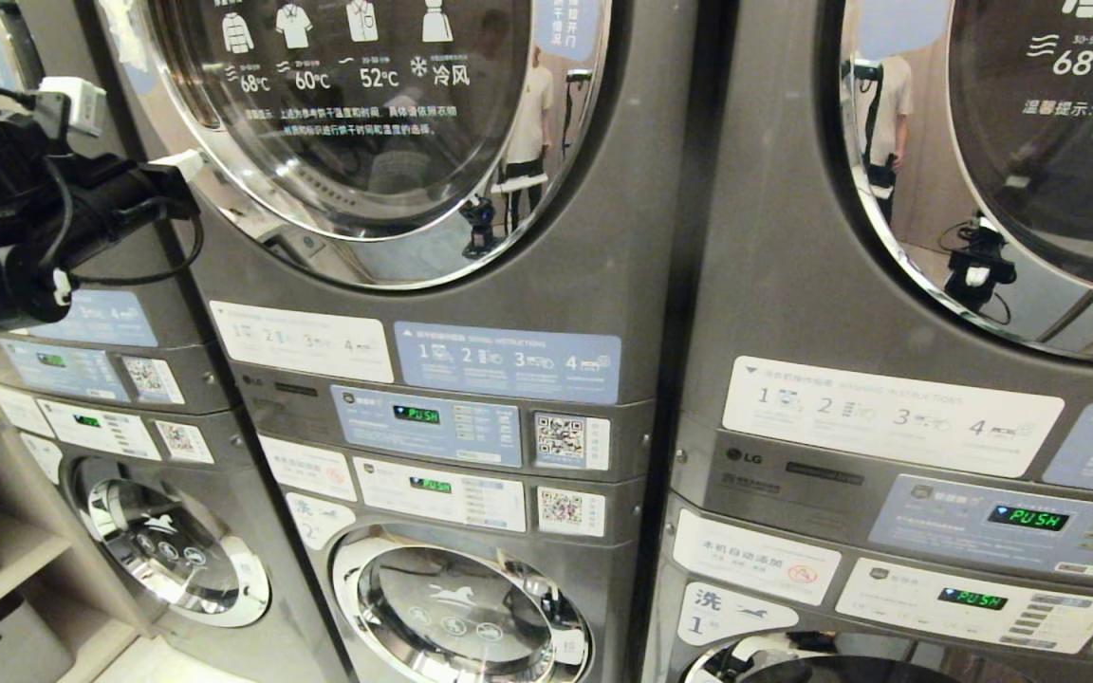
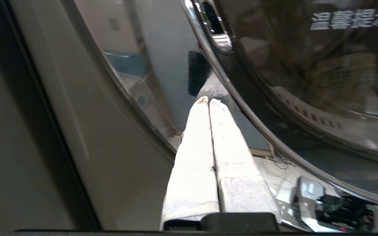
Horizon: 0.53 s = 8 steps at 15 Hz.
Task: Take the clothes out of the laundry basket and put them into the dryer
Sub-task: Close the dryer
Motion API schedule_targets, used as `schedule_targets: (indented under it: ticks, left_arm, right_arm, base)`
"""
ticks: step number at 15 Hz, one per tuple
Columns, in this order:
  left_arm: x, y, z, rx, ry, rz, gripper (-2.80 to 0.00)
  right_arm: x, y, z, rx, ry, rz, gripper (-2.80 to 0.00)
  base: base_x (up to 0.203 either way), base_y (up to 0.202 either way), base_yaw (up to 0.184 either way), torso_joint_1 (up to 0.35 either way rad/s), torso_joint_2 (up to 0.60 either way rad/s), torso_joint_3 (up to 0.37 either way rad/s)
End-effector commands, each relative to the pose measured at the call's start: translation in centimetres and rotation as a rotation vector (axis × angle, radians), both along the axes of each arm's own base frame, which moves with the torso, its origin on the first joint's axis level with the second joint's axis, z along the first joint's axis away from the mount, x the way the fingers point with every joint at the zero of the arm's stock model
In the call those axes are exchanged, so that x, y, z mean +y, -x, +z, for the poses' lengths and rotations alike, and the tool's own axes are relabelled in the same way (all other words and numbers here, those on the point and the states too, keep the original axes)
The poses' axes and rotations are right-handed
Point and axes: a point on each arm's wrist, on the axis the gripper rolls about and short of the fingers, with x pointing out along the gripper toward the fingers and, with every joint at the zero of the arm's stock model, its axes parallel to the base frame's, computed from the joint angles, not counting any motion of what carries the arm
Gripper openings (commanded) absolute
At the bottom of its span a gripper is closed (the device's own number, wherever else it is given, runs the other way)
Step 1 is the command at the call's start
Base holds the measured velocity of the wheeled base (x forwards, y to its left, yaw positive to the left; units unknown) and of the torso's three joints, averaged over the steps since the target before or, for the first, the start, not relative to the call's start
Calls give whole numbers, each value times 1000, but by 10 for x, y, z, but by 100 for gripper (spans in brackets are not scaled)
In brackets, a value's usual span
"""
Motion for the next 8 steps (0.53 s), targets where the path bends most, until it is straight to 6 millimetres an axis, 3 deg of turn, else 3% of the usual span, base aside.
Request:
schedule_targets:
  ticks: [1, 3, 5, 8]
  left_arm:
    - [1, 4, 6, -17, 0, 23, -280]
    - [4, 20, 22, -46, 11, 94, -280]
    - [7, 47, 17, 0, 24, 134, -280]
    - [1, 116, -5, 98, 43, 168, -280]
  right_arm:
    - [0, 0, 0, 0, 1, 1, -280]
    - [0, 0, 0, 0, 0, 1, -280]
    - [0, 0, 0, -1, 0, 1, -280]
    - [0, 0, 0, 0, -1, 1, -280]
  base:
    - [0, 0, 0, 0, 0, 0]
    - [0, 0, 0, 0, 0, 0]
    - [0, 0, 0, 0, 0, 0]
    - [0, 0, 0, 0, 0, 0]
